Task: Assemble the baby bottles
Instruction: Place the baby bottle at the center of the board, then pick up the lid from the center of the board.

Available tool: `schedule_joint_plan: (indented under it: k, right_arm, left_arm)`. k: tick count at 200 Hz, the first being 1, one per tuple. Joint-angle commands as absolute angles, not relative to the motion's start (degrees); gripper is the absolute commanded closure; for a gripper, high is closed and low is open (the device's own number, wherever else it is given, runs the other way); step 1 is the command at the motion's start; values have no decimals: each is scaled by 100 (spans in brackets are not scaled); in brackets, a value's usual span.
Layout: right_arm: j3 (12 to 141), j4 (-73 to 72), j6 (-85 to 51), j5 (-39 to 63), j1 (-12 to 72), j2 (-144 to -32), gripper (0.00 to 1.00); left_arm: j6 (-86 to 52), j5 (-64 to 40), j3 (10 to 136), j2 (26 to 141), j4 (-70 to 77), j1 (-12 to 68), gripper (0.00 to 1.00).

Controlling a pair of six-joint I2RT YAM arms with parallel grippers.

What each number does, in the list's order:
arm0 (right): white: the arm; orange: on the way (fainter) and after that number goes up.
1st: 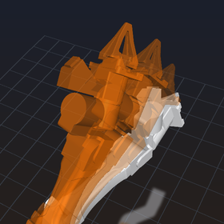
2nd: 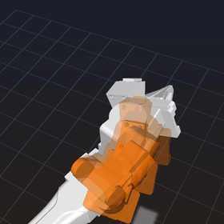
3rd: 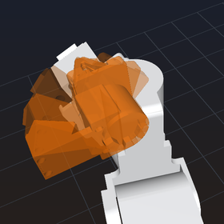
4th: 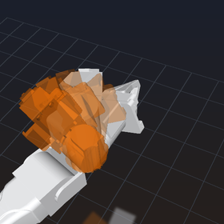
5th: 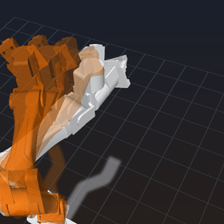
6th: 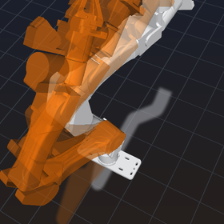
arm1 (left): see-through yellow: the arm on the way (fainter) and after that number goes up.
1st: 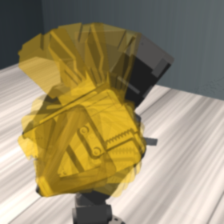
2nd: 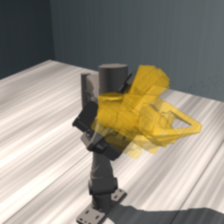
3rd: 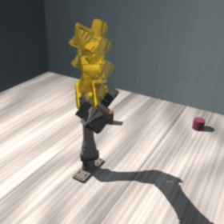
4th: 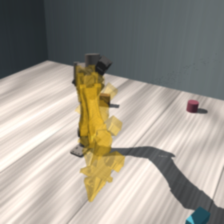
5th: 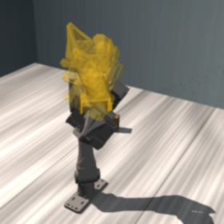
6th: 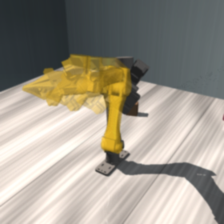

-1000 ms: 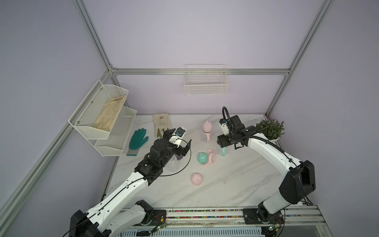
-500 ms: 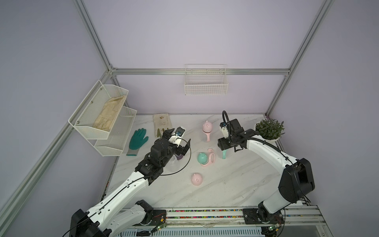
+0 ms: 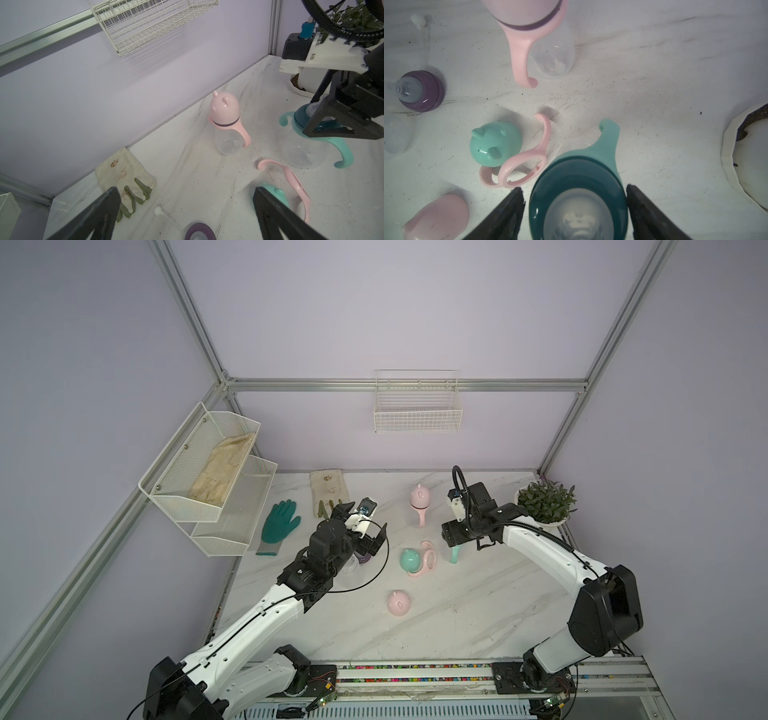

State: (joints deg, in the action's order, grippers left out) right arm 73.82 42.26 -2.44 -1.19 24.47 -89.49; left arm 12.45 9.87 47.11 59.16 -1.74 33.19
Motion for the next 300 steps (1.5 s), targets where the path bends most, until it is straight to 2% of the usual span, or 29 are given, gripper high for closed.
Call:
schedule_joint_plan:
  k: [1,74,134,161,187,204,233,300]
  right_arm:
    - [7640,4479,-194,-240,2417,-8689,17]
    - [8292,4592,89,-105,2556,-8443,14]
    - [8469,4254,-107,201,3840,-8980,26]
    - [8198,3967,-253,307,4066,-9448,33]
    - [8129,3855,-280,199,4204,-9892,35]
    - [8126,3750,-321,31,4231,-10157,34]
    - [8057,3520,-338,-79,4245,-10565,26]
    - [8060,3396,-350,-230,4253,-11133,25]
  left_arm:
    - [1084,1006,4743,5956,-92,3269,0]
    - [1033,1013,4862,6082,-190,3221,0]
    - [605,1319,5012,6102,-350,2844,0]
    - [393,1319,4967,5949,-296,2589,0]
    - [354,1251,4881,5846,-176,2483,0]
    - [347,1248,4871,5854,-179,2470,0]
    - [362,1258,4835,5820,-167,2465,0]
    - [397,1257,4792,5810,-138,2450,0]
